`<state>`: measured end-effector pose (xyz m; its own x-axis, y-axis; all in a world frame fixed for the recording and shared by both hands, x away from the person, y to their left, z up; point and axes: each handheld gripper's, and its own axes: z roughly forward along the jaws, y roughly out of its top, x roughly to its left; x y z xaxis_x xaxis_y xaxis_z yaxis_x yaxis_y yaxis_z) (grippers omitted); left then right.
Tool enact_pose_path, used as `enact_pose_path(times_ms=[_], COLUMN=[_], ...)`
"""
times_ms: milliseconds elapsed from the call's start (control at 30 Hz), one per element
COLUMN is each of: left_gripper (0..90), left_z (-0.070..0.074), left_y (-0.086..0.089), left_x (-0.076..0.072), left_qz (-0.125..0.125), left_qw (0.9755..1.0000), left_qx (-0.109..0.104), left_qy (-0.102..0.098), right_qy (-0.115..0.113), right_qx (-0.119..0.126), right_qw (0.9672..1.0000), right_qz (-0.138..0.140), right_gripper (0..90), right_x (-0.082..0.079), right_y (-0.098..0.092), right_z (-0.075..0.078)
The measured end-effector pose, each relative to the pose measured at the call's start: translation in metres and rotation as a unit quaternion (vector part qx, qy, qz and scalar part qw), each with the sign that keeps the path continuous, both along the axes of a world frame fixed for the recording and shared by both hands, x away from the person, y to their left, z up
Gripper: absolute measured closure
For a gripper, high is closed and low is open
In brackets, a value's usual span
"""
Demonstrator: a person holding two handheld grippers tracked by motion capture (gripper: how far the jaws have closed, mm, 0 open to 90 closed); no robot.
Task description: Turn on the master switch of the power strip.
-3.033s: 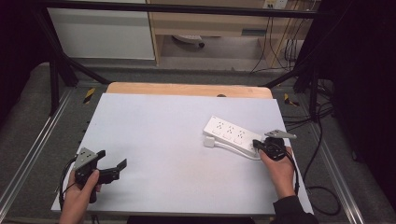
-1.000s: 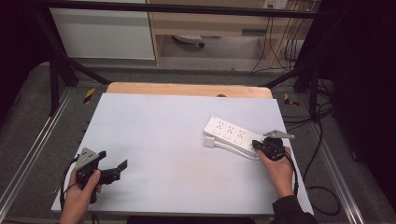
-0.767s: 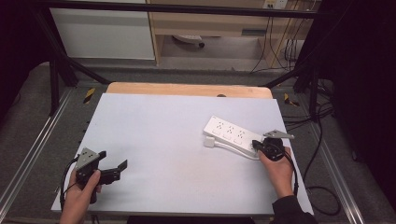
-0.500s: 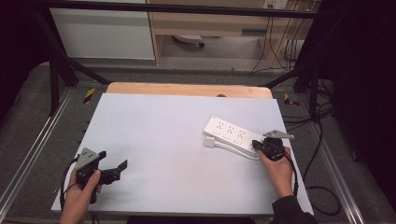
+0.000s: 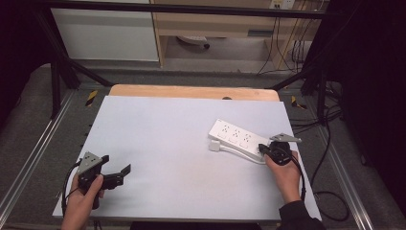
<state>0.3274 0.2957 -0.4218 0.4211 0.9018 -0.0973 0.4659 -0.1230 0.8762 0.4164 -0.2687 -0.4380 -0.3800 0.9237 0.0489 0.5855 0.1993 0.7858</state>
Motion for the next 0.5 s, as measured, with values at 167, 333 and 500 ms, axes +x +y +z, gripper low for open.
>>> enact_pose_path(times_ms=[167,333,500], left_gripper=[7.0,7.0,7.0], left_z=[-0.0001,-0.0002,-0.0003], left_y=[0.0000,-0.0001,-0.0002], left_x=[0.0000,0.0000,0.0001], left_qz=[0.000,0.000,-0.001], left_qw=[1.0000,1.0000,1.0000], left_qx=[0.000,0.000,0.001], left_qy=[0.000,0.002,0.002], right_qy=[0.001,0.001,0.003], right_qx=[0.000,0.000,0.003], right_qw=[1.0000,1.0000,1.0000], right_qz=[0.000,-0.001,-0.003], right_gripper=[90.0,90.0,90.0], right_x=[0.0000,0.0004,0.0004], right_y=[0.0001,0.0003,-0.0001], right_z=[0.0001,0.0001,0.0002])
